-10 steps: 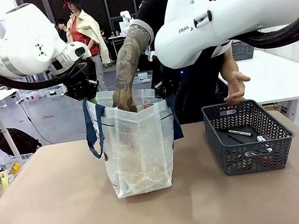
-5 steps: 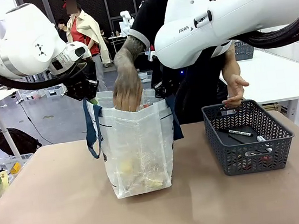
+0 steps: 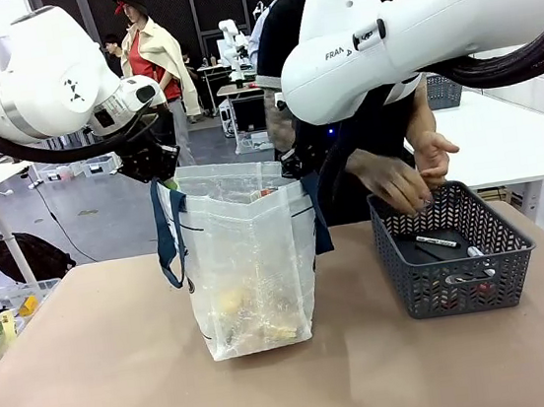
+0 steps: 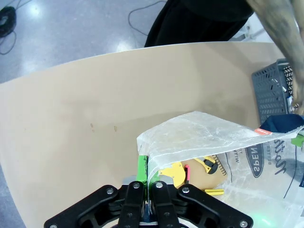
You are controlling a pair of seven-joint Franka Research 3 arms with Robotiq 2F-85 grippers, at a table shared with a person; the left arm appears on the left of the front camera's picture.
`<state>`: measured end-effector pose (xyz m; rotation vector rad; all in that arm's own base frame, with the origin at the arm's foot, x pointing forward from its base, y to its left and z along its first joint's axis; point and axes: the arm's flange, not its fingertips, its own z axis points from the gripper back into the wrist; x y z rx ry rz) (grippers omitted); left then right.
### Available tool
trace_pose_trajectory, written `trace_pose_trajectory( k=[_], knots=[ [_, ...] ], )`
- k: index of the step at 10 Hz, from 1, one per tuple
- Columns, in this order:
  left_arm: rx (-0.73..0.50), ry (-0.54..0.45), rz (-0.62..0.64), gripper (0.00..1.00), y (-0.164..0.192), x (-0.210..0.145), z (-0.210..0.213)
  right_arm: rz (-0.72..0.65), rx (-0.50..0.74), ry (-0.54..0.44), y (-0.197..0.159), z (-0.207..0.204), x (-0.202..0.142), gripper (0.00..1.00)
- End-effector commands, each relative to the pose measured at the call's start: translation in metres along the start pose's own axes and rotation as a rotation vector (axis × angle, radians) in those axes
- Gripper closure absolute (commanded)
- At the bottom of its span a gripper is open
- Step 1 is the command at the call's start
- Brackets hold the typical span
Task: Transfer purchased items from the store into the shopping bag.
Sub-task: Move the Reusable shopping bag to the right side of the table.
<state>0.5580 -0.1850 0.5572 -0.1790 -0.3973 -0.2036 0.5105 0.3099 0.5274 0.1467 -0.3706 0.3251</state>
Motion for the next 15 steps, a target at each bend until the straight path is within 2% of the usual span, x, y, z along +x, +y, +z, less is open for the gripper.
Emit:
trace_pose_trajectory(
  k=[1,15],
  knots=[
    [0.004,-0.001,0.008,1.00,0.0028,-0.0002,0.0049,-0.010,0.003,-0.005,-0.0027,0.0010,-0.0008,1.00],
    [0.004,-0.001,0.008,1.00,0.0028,-0.0002,0.0049,-0.010,0.003,-0.005,-0.0027,0.0010,-0.0008,1.00]
  ],
)
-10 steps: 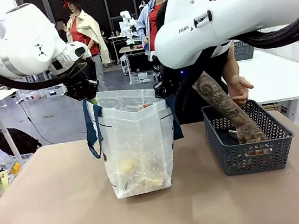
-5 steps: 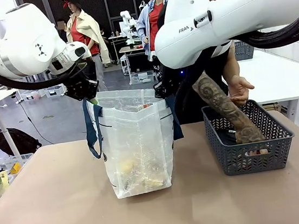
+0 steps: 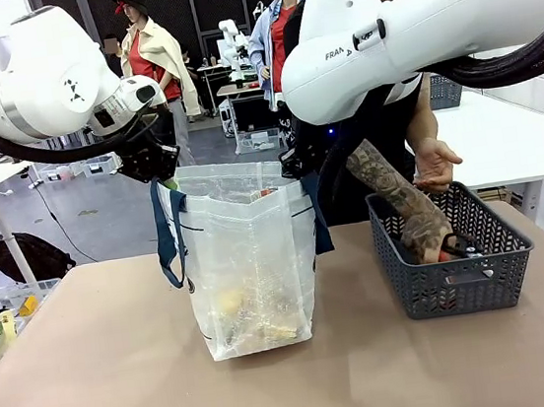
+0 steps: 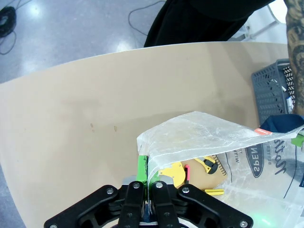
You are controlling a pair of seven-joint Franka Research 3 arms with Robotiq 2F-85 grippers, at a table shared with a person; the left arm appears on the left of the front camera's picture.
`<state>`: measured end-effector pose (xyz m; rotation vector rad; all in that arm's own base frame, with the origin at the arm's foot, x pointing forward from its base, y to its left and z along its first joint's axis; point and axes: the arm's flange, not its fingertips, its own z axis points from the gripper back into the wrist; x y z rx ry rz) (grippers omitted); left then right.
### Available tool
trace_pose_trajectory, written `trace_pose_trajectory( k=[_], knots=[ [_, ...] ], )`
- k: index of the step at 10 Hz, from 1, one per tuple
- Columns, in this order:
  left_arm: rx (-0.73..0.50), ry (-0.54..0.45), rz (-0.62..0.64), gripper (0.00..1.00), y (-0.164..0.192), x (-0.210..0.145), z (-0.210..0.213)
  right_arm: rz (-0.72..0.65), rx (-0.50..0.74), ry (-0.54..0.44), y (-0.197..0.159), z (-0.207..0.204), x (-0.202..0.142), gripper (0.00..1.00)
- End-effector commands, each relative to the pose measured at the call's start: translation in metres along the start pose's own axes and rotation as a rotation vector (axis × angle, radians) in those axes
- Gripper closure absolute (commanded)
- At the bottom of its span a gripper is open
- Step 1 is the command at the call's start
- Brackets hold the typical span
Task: Transfer purchased items from the store into the shopping bag.
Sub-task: Move the Reusable shopping bag to the right side of the table.
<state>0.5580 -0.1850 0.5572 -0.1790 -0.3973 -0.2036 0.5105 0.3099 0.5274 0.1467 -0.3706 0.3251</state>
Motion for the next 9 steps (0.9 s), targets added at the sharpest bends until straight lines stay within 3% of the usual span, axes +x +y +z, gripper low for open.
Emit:
trace_pose_trajectory(
  k=[1,9],
  knots=[
    [0.004,-0.001,0.008,1.00,0.0028,-0.0002,0.0049,-0.010,0.003,-0.005,-0.0027,0.0010,-0.0008,1.00],
    [0.004,-0.001,0.008,1.00,0.0028,-0.0002,0.0049,-0.010,0.003,-0.005,-0.0027,0.0010,-0.0008,1.00]
  ],
)
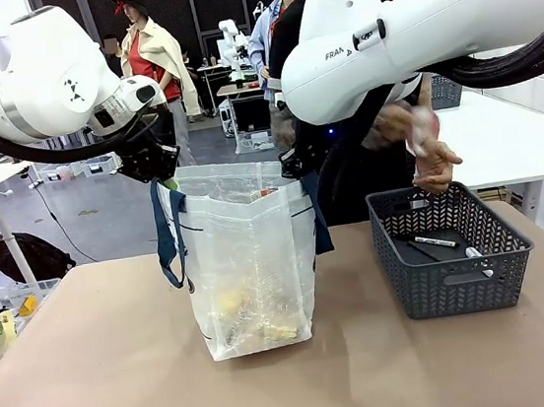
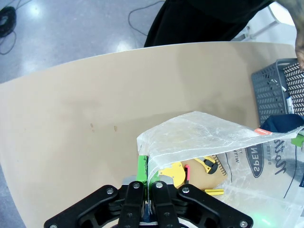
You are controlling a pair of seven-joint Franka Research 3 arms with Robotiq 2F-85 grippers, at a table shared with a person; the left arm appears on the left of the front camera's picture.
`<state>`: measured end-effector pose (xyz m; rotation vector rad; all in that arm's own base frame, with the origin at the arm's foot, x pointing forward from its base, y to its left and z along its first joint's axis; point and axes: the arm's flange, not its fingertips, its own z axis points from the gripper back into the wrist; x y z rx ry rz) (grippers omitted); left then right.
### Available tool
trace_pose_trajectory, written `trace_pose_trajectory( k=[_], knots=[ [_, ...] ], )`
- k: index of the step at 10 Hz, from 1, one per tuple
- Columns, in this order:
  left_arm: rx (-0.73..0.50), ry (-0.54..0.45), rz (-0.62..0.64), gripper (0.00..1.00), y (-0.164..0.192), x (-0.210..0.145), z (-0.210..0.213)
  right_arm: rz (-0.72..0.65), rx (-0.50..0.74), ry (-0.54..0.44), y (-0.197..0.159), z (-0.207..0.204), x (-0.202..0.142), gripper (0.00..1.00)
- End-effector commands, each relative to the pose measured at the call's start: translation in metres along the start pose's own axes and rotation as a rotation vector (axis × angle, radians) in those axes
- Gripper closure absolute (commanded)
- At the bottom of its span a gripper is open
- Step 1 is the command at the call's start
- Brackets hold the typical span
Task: Transfer purchased items from the store into the shopping bag.
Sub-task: Move the Reusable shopping bag to the right side of the table.
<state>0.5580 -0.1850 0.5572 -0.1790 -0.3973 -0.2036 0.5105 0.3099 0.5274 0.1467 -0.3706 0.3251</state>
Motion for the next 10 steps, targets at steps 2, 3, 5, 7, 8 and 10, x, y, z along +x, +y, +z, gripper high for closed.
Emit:
trace_pose_trajectory(
  k=[2,3,5,7,8,10],
  knots=[
    [0.004,-0.001,0.008,1.00,0.0028,-0.0002,0.0049,-0.010,0.003,-0.005,-0.0027,0.0010,-0.0008,1.00],
    [0.004,-0.001,0.008,1.00,0.0028,-0.0002,0.0049,-0.010,0.003,-0.005,-0.0027,0.0010,-0.0008,1.00],
    [0.004,-0.001,0.008,1.00,0.0028,-0.0002,0.0049,-0.010,0.003,-0.005,-0.0027,0.0010,-0.0008,1.00],
    [0.004,-0.001,0.008,1.00,0.0028,-0.0002,0.0049,-0.010,0.003,-0.005,-0.0027,0.0010,-0.0008,1.00],
    [0.004,-0.001,0.008,1.00,0.0028,-0.0002,0.0049,-0.010,0.003,-0.005,-0.0027,0.0010,-0.0008,1.00],
    [0.004,-0.001,0.008,1.00,0.0028,-0.0002,0.0049,-0.010,0.003,-0.005,-0.0027,0.0010,-0.0008,1.00]
  ],
)
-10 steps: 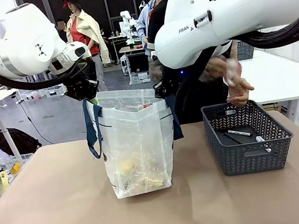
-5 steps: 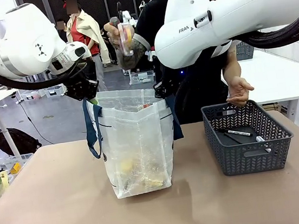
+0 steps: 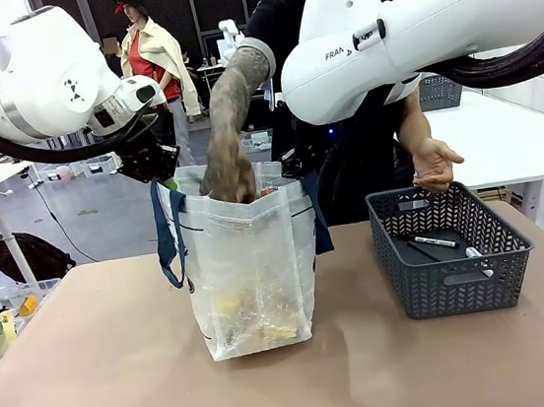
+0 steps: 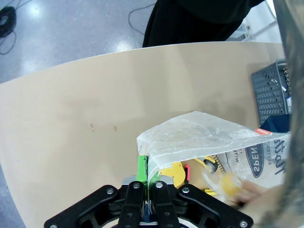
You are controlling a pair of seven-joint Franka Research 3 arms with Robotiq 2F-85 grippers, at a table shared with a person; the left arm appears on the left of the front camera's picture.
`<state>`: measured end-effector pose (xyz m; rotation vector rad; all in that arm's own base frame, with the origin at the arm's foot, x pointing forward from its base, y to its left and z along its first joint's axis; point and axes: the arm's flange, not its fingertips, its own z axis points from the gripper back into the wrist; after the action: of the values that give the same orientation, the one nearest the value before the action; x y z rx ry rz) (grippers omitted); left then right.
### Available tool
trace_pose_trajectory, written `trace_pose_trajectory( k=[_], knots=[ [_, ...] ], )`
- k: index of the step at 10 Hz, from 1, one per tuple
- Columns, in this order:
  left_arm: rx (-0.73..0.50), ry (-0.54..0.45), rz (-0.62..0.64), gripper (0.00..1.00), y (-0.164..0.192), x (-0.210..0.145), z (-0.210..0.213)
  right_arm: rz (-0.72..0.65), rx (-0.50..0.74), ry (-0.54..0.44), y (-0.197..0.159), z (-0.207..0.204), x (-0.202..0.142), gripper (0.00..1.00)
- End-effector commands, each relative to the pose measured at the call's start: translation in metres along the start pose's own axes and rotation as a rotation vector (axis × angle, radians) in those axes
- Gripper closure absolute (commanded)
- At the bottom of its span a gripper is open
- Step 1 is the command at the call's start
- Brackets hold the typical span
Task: Transfer purchased items from the store into the shopping bag.
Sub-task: Move the Reusable shopping bag to the right side of the table.
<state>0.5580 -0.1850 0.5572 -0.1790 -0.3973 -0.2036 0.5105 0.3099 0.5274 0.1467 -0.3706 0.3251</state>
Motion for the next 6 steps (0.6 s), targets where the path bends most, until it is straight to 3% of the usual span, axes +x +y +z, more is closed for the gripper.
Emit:
trace_pose_trajectory(
  k=[1,6],
  knots=[
    [0.004,-0.001,0.008,1.00,0.0028,-0.0002,0.0049,-0.010,0.003,-0.005,-0.0027,0.0010,-0.0008,1.00],
    [0.004,-0.001,0.008,1.00,0.0028,-0.0002,0.0049,-0.010,0.003,-0.005,-0.0027,0.0010,-0.0008,1.00]
  ],
)
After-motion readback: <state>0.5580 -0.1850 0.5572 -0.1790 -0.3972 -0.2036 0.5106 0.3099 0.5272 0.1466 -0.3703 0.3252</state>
